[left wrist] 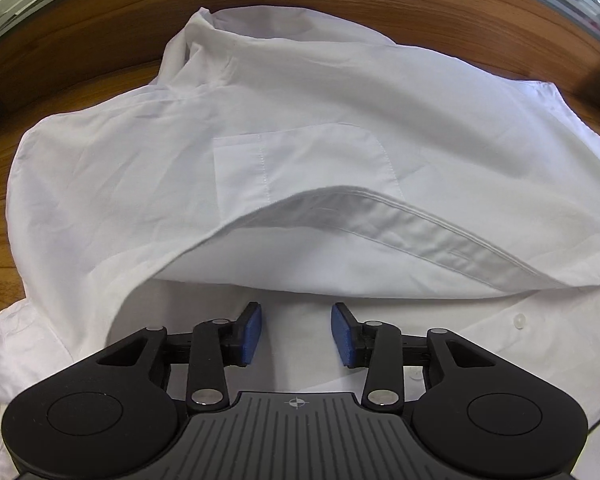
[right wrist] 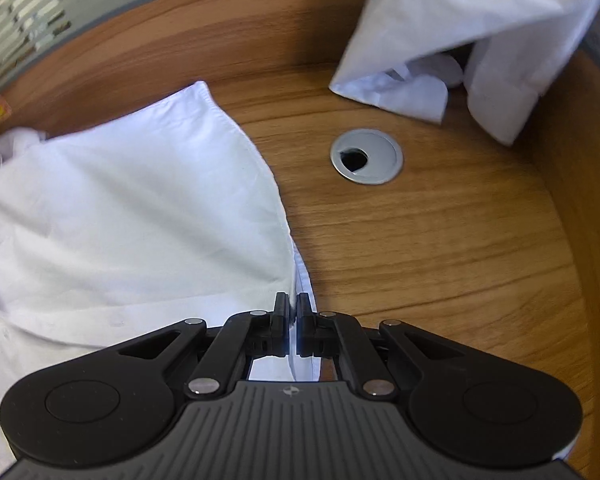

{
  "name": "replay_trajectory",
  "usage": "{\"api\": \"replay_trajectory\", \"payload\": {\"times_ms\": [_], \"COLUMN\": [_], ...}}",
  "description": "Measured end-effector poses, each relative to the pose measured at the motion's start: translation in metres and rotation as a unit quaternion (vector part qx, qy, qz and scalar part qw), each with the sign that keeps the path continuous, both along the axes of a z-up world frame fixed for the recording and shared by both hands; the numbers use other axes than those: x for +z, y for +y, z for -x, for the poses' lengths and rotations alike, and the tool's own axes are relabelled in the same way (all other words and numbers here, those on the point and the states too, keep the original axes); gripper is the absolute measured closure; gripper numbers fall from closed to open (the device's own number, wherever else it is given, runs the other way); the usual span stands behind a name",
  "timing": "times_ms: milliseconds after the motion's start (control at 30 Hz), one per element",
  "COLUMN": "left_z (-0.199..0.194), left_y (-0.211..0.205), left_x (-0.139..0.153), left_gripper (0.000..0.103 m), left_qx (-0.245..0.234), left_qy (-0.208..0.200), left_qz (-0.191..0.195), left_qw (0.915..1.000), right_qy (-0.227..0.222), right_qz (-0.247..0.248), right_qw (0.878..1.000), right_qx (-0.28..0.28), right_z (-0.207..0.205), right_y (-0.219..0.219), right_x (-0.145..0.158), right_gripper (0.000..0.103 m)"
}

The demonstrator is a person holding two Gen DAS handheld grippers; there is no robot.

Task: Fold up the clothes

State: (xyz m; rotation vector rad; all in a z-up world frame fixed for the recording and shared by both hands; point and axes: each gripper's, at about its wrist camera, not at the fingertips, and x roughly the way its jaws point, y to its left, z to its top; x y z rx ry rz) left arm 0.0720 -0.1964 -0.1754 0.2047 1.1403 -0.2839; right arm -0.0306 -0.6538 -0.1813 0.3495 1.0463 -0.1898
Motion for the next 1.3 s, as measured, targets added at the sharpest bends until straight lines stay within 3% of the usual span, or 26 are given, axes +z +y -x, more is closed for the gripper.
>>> {"api": "replay_trajectory", "payload": {"times_ms": [200,267,300,500,633,1033,1200,1300], "left_z": [0.0,-0.001,-0.001,0.0,-0.001,-0.005,-0.005,-0.005], "left_y": [0.0,0.0,0.0,0.0,0.001,0.001,0.002,0.001], "left_x": [0.0,0.0,0.0,-0.001,0.0,0.003,0.003,0.003], "left_gripper": [0.058,0.058,0.058,0.057,0.057,0.056,0.056,0.056], "left_qx": [0.007,0.009,0.011,0.014,0.014,0.018,0.023,0.023], "left_qy": [0.0,0.0,0.0,-0.002,0.001,0.009,0.008,0.008], "left_qz": [-0.001,-0.001,-0.001,-0.001,-0.001,-0.004,-0.004,-0.004], "left_qw": [1.0,1.0,0.9999,0.9999,0.9999,0.9998,0.9997,0.9997], "right_qy": [0.001,-0.002,-0.004,-0.009,-0.003,-0.016,-0.009,0.001], "right_qz": [-0.043,-0.052,-0.056,-0.076,-0.06,-0.084,-0.071,-0.05], "right_qw": [0.999,0.998,0.998,0.997,0.998,0.996,0.997,0.997], "right_qx": [-0.017,-0.031,-0.038,-0.029,-0.011,0.035,0.042,0.057], "right_z": [0.005,0.01,0.012,0.036,0.04,0.015,0.01,0.01], "right_y": [-0.007,-0.009,-0.01,-0.002,0.008,0.007,0.003,0.011], "right_x": [-0.009,-0.009,-0.009,-0.006,-0.01,-0.014,-0.013,-0.012], "right_gripper": [0.095,0.077,0.075,0.074,0.074,0.078,0.086,0.101]}}
